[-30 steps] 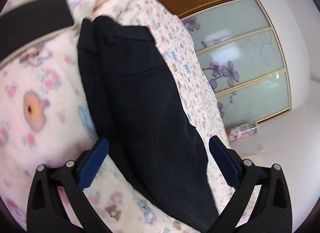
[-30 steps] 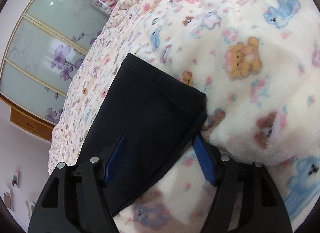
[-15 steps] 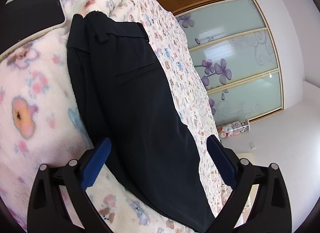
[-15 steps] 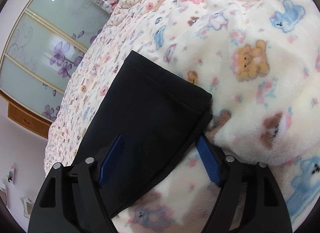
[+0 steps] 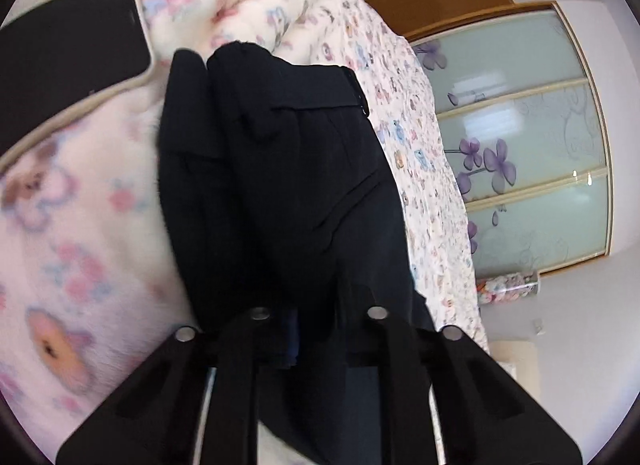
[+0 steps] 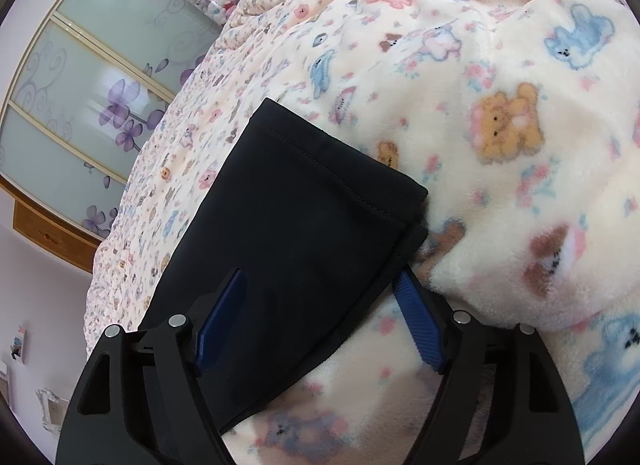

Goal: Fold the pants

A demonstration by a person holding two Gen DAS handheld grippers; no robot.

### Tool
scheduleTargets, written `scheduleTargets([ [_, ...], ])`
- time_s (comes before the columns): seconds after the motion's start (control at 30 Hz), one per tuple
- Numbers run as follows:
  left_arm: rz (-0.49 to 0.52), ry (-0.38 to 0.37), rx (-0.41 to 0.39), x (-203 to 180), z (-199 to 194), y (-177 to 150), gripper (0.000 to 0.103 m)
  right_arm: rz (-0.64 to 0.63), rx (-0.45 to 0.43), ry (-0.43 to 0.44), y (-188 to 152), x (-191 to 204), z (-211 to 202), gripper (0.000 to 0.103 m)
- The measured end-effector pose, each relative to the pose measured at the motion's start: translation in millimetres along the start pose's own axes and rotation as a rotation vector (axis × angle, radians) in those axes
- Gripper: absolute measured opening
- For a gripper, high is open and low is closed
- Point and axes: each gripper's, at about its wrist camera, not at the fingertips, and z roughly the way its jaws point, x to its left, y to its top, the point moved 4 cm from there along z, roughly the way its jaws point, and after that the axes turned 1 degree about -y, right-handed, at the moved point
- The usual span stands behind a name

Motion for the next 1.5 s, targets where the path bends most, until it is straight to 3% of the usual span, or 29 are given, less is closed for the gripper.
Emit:
scheduleTargets([
  [0.23,0.067,0.062,-0.067,15,-16,-11,0.010,0.020,0.001,0.021,1,-4,0,0.077],
  [0.37,0.198,0.180,-0.141,5,-9,-21,0.015,0.061,-0.002,0.050,3,-10,-3,0.077],
  [0.47,0.244,0.249,-0.202,-8,-24,-31,0.028,0.128,-0.011,0.098,6,-18,-8,0.077],
  [0.53,0.252,0.285,-0.291,-17,-39,-42,0.056,0.184,-0.016,0.132,8,-26,-10,0.074],
  [0.6,0.270,0.330,-0.436,-32,-64,-62,0.079,0.236,-0.026,0.150,10,-34,-12,0.064],
  [0.67,0.354,0.254,-0.505,-59,-75,-94,0.082,0.313,-0.044,0.173,10,-45,-16,0.058],
  [0.73,0.443,0.197,-0.468,-83,-66,-118,0.092,0.350,-0.045,0.181,11,-51,-16,0.056],
  [0.87,0.571,0.094,-0.268,-118,-21,-170,0.094,0.310,-0.031,0.148,11,-47,-12,0.054],
  [0.97,0.604,0.096,-0.196,-119,7,-193,0.095,0.304,-0.028,0.172,16,-47,-6,0.054],
  [1.03,0.627,0.140,-0.169,-111,25,-200,0.095,0.290,-0.028,0.185,18,-45,-4,0.054],
  [1.07,0.625,0.171,-0.138,-105,33,-199,0.095,0.277,-0.029,0.188,19,-44,-2,0.047],
  [1.1,0.616,0.177,-0.121,-105,36,-197,0.095,0.265,-0.027,0.177,19,-44,-1,0.032],
  [1.2,0.601,0.153,-0.140,-100,33,-196,0.097,0.281,-0.021,0.165,18,-50,3,0.019],
  [1.33,0.612,0.163,-0.140,-100,40,-201,0.100,0.249,-0.085,0.180,16,-39,-12,0.016],
  [1.5,0.628,0.193,-0.131,-102,46,-202,0.101,0.097,-0.209,0.183,13,4,-38,0.016],
])
